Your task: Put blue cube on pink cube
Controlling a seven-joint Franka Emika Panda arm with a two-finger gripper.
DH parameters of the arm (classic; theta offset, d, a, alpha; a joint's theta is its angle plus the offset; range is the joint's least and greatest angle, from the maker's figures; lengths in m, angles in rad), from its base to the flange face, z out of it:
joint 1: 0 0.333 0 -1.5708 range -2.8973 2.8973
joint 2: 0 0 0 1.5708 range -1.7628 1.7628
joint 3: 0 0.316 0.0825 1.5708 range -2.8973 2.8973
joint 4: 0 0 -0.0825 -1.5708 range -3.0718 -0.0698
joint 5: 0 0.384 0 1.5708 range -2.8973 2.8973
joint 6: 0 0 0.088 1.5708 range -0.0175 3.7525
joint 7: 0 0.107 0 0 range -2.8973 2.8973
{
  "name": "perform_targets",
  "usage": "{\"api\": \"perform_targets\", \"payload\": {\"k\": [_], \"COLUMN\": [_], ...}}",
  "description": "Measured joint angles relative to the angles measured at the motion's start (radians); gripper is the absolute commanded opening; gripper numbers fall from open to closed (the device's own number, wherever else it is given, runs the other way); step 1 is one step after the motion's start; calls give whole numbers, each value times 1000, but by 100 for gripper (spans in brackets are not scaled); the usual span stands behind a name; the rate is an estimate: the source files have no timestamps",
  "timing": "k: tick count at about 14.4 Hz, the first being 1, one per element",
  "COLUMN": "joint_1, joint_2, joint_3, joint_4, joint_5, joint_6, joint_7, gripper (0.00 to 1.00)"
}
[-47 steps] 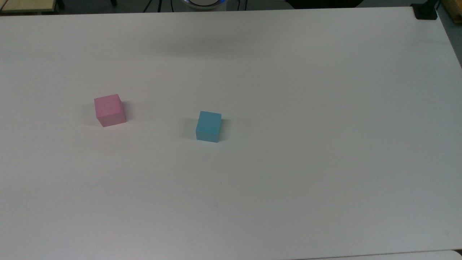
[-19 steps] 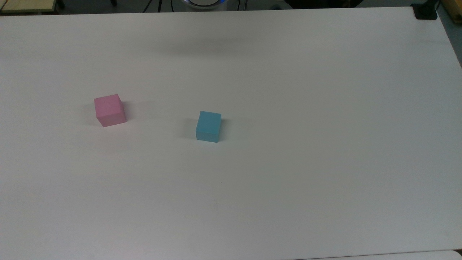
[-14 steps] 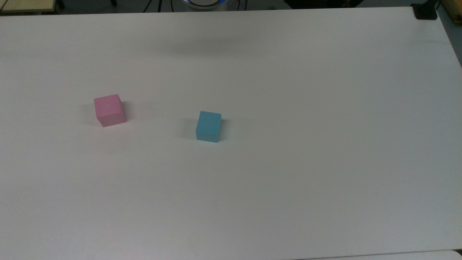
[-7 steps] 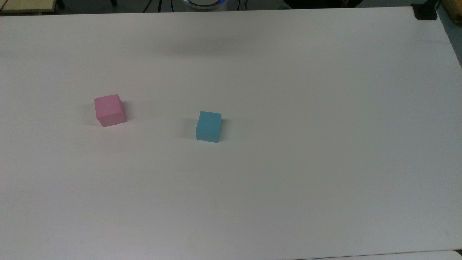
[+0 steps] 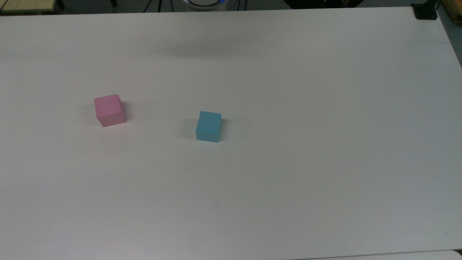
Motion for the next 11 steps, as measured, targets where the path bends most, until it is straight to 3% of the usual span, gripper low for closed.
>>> {"api": "perform_targets", "payload": {"k": [11], "joint_1": [10], "joint_2": [20], "joint_3": [2], "joint_4": [-3], "joint_5": [0], "joint_6": [0], "joint_7": [-1], "gripper": [100]}}
